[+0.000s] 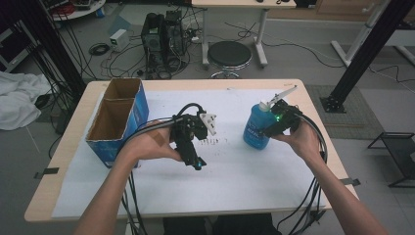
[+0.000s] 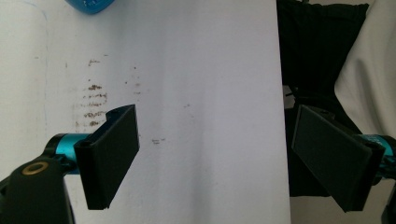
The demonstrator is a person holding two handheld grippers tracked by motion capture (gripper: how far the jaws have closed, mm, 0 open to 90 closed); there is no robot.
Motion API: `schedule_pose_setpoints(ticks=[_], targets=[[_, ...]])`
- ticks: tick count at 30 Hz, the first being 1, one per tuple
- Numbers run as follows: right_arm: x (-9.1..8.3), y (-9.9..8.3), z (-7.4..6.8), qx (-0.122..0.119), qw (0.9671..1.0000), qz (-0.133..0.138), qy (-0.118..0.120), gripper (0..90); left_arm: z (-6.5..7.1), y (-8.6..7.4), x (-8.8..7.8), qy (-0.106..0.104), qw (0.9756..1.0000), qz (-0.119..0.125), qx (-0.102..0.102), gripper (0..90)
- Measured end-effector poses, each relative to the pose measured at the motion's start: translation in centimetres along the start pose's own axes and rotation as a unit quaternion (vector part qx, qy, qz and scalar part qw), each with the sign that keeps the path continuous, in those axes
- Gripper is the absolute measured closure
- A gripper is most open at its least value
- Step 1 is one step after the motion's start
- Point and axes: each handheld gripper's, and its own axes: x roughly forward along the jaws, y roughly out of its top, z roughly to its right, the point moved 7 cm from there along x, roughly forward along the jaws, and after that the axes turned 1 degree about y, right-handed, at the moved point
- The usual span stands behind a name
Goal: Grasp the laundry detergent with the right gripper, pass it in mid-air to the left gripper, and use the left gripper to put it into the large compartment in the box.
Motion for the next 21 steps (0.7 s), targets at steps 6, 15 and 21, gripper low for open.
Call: schedule_pose_setpoints(ticks=[6,15,21], targets=[[0.4,-0.06,-0.08,-0.001,1.0,0.003,0.005,12.5,0.0,0.04,0.05,0.001,1.0,0.002,-0.002,14.9],[0.18,0.01,-0.08,0.002,0.9999,0.01,0.005,18.8,-0.07,0.0,0.03,0.0,1.0,-0.004,0.005,14.9],[0.38,-0.04,-0.22,0.0,1.0,0.001,0.004,18.9,-0.04,0.13,0.11,0.003,1.0,0.003,0.004,14.9]])
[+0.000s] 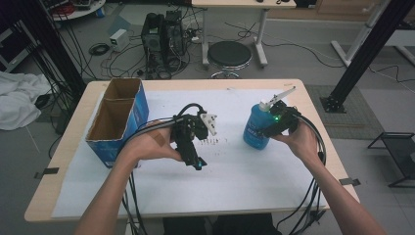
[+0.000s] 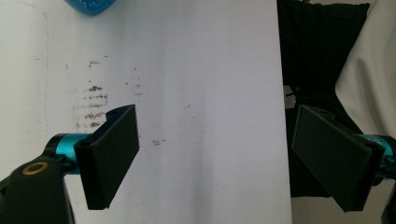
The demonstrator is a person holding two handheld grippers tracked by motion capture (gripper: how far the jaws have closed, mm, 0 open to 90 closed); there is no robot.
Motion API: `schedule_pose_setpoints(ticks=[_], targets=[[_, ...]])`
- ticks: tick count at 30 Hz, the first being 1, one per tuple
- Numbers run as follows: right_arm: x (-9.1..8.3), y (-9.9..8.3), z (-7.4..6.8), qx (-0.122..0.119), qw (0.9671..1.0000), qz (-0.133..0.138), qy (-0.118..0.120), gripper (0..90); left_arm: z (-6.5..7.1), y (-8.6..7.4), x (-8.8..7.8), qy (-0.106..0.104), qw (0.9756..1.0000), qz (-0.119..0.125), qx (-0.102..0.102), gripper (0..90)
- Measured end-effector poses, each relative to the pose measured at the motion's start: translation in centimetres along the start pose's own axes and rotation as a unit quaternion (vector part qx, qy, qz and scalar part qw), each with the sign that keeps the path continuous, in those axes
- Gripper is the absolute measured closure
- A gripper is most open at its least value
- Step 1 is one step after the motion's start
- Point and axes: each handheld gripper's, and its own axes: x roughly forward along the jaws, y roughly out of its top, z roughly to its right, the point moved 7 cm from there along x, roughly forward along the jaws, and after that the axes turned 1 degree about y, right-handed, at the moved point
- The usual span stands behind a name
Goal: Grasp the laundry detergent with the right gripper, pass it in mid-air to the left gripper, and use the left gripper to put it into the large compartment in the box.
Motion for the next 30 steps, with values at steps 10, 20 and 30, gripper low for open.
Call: schedule_pose_setpoints(ticks=[10,20,30], targets=[[0.29,-0.17,-0.05,0.01,0.9999,0.009,0.009,23.6,-0.03,-0.13,-0.06,0.001,1.0,-0.001,-0.006,14.9],[0.51,-0.24,-0.33,0.014,0.9997,0.018,0.013,26.2,-0.02,-0.31,0.02,-0.001,1.0,0.001,-0.005,14.9],[0.63,-0.3,-0.4,0.018,0.9994,0.027,0.012,30.1,-0.04,-0.36,0.05,0.0,1.0,0.005,-0.005,14.9]])
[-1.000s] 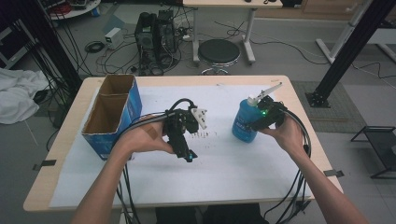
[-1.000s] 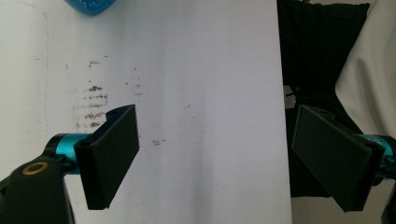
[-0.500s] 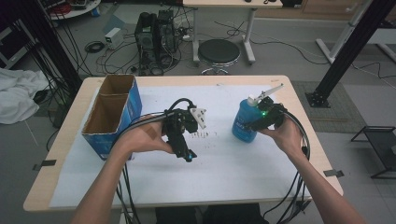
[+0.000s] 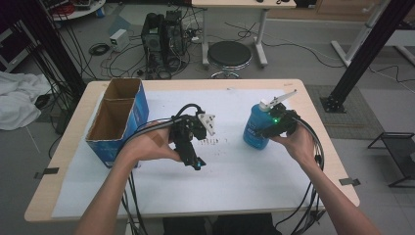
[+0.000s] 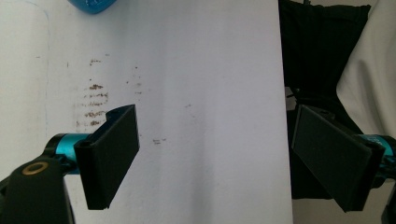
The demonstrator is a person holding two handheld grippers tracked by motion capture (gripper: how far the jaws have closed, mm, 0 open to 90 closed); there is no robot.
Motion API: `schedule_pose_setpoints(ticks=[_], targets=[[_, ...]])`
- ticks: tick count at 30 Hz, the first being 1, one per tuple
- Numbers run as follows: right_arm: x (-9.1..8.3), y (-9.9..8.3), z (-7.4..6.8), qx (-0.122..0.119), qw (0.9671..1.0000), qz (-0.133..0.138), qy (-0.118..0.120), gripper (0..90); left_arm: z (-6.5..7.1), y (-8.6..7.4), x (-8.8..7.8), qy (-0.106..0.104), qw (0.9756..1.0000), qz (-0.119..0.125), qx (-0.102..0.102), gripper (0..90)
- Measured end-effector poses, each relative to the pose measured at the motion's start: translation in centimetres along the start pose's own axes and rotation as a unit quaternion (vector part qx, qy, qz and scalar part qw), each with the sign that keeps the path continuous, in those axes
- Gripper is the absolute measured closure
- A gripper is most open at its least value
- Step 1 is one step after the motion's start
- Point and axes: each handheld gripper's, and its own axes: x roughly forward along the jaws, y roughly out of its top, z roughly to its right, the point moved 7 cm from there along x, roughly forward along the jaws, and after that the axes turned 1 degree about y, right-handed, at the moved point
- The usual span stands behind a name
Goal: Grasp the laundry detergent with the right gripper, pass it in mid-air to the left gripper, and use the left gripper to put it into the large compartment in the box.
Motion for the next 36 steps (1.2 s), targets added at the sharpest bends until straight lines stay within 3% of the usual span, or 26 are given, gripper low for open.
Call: schedule_pose_setpoints(ticks=[1,8,22,25,36], targets=[[-0.02,0.0,0.18,-0.008,1.0,0.004,-0.004,31.2,0.0,-0.04,-0.05,0.0,1.0,-0.001,0.0,14.9],[0.02,0.09,-0.06,-0.005,1.0,0.008,0.002,33.4,0.01,-0.01,-0.05,0.0,1.0,0.0,0.0,14.9],[0.04,0.01,0.3,0.015,0.9998,0.014,0.008,41.8,-0.05,-0.08,-0.02,0.001,1.0,0.002,-0.004,14.9],[-0.02,0.02,0.4,0.01,0.9998,0.013,0.011,42.7,-0.16,-0.14,-0.1,0.003,1.0,-0.003,0.002,14.9],[0.02,0.16,0.32,0.002,0.9998,0.016,0.01,44.9,-0.32,-0.16,-0.27,0.006,1.0,0.001,-0.005,14.9]])
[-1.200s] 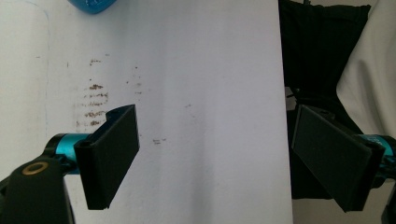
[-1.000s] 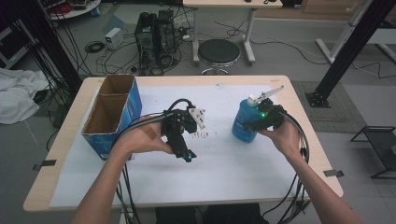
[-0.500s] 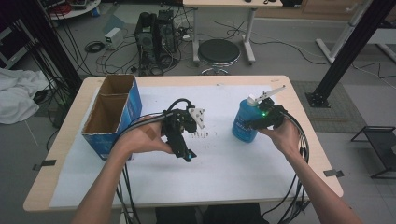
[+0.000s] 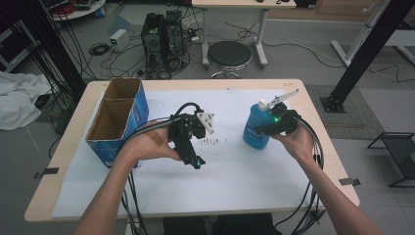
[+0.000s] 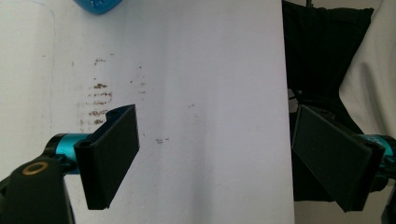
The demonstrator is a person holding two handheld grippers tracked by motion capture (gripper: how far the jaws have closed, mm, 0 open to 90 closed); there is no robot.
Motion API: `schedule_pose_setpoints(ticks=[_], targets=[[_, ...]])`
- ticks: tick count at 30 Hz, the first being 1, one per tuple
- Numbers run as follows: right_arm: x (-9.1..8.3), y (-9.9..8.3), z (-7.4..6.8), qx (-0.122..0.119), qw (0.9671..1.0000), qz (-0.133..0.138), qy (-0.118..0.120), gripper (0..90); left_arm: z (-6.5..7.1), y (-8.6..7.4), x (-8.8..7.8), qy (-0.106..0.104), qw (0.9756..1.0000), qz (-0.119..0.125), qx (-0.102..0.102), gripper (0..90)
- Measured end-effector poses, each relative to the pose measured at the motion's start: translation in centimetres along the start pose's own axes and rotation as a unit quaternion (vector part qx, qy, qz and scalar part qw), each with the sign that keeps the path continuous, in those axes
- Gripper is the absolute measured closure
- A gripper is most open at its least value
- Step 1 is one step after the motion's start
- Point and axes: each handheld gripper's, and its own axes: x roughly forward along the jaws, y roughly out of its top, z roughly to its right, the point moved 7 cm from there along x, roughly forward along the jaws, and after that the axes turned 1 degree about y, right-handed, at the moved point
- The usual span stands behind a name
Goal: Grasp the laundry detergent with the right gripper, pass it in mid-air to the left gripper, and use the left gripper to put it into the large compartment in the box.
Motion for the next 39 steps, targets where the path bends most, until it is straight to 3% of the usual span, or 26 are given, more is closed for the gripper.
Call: schedule_pose_setpoints(ticks=[4,8,14,16,18,19,21,22,25,28,30,31,33,36,37,38,39], targets=[[0.0,0.1,0.0,-0.003,1.0,-0.003,0.002,45.3,-0.2,0.2,-0.3,0.0,1.0,0.001,-0.003,14.9],[0.0,0.4,-0.7,-0.02,0.9996,-0.005,0.021,45.4,-0.7,0.5,-0.9,0.001,1.0,-0.004,0.005,14.9],[-0.6,1.9,-3.0,-0.081,0.9956,0.002,0.047,45.4,-1.7,1.5,-2.5,0.002,1.0,0.009,0.002,14.9],[-0.9,2.5,-4.1,-0.098,0.9933,0.002,0.061,45.4,-2.1,1.8,-3.0,0.003,0.9999,0.015,0.001,14.9],[-1.2,3.0,-4.9,-0.141,0.9872,0.002,0.075,45.4,-2.5,2.1,-3.5,0.001,0.9998,0.017,-0.002,14.9],[-1.5,3.2,-5.7,-0.131,0.9878,0.0,0.085,45.4,-2.6,2.4,-3.6,0.003,0.9995,0.028,-0.012,14.9],[-1.8,3.5,-7.0,-0.154,0.9822,-0.01,0.106,45.4,-2.9,2.5,-4.0,0.002,0.9997,0.021,-0.012,14.9],[-1.8,3.5,-7.5,-0.154,0.9814,-0.011,0.114,45.4,-3.1,2.6,-4.1,0.002,0.9997,0.021,-0.015,14.9],[-1.7,3.5,-8.7,-0.173,0.9743,-0.022,0.143,45.4,-3.7,2.9,-4.3,0.003,0.9996,0.018,-0.02,14.9],[-1.2,3.4,-9.6,-0.2,0.9666,-0.024,0.158,45.4,-4.1,3.1,-4.2,-0.001,0.9995,0.016,-0.028,14.9],[-1.0,3.3,-10.2,-0.2,0.9657,-0.031,0.163,45.4,-4.3,3.3,-3.8,-0.008,0.9993,0.015,-0.035,14.9],[-0.8,3.3,-10.4,-0.212,0.9628,-0.033,0.165,45.3,-4.4,3.4,-3.6,-0.011,0.9991,0.014,-0.038,14.9],[-0.6,3.1,-10.9,-0.214,0.9603,-0.043,0.173,45.4,-4.3,3.6,-3.1,-0.019,0.9989,0.009,-0.043,14.9],[-0.4,3.2,-11.2,-0.222,0.958,-0.041,0.176,45.4,-4.3,4.3,-2.4,-0.021,0.9993,0.003,-0.032,14.9],[-0.2,3.5,-11.3,-0.236,0.9546,-0.028,0.18,45.3,-4.3,4.4,-2.3,-0.022,0.9993,0.002,-0.031,14.9],[-0.4,3.3,-11.4,-0.223,0.9576,-0.04,0.178,45.3,-4.3,4.6,-2.0,-0.022,0.9993,0.002,-0.031,14.9],[-0.4,3.4,-11.5,-0.22,0.9585,-0.034,0.179,45.3,-4.3,4.8,-1.8,-0.023,0.9993,0.002,-0.029,14.9]])
